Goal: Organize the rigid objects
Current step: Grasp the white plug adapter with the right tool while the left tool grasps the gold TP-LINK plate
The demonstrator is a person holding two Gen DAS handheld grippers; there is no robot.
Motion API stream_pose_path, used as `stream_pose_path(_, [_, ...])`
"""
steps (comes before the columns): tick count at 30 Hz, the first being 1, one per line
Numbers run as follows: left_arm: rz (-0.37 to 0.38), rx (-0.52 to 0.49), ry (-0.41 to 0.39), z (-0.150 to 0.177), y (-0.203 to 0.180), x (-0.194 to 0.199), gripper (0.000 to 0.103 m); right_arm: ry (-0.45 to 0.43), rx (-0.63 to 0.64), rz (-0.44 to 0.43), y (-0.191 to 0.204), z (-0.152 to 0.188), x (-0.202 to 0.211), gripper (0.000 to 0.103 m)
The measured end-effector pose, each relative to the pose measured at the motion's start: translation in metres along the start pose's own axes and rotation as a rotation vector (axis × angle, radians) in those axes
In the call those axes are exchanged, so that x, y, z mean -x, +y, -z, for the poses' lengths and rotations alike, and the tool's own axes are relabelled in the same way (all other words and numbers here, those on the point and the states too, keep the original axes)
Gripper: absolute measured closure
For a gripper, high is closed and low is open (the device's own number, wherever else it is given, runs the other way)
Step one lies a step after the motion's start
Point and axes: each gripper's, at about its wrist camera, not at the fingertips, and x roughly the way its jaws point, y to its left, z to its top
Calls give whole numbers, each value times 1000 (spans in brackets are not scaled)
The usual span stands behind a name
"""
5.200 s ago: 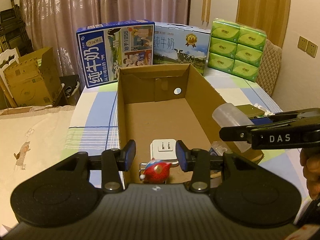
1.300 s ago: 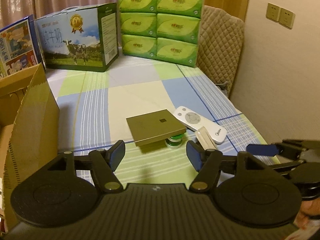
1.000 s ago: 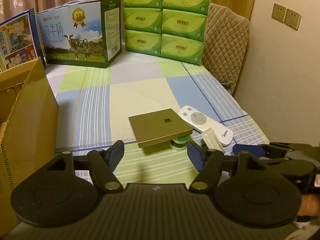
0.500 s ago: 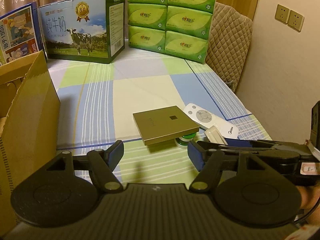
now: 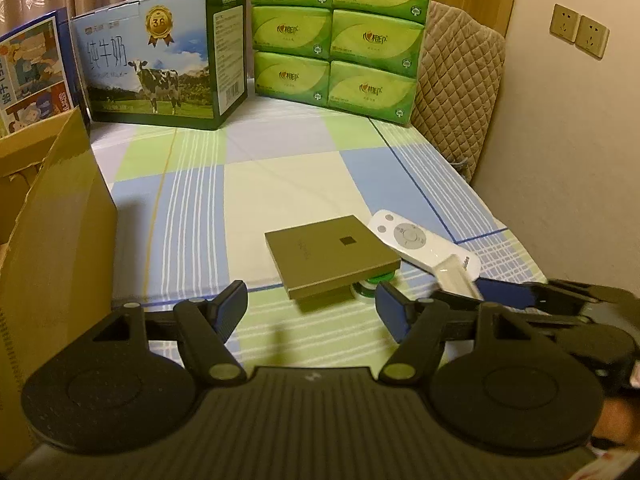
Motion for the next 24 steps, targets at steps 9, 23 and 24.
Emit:
stream_pose_path(9, [10,36,39,-12,-9,-28,30,-56,94,93,9,-2,17,57])
stream_pose_path(23, [-21,60,93,-27,-22,-74,22,-38,61,126,-6,-1,18,57])
stream_pose_path(24, [-23,63,94,-26,-21,-76,22,-39,60,126,-6,-1,18,57])
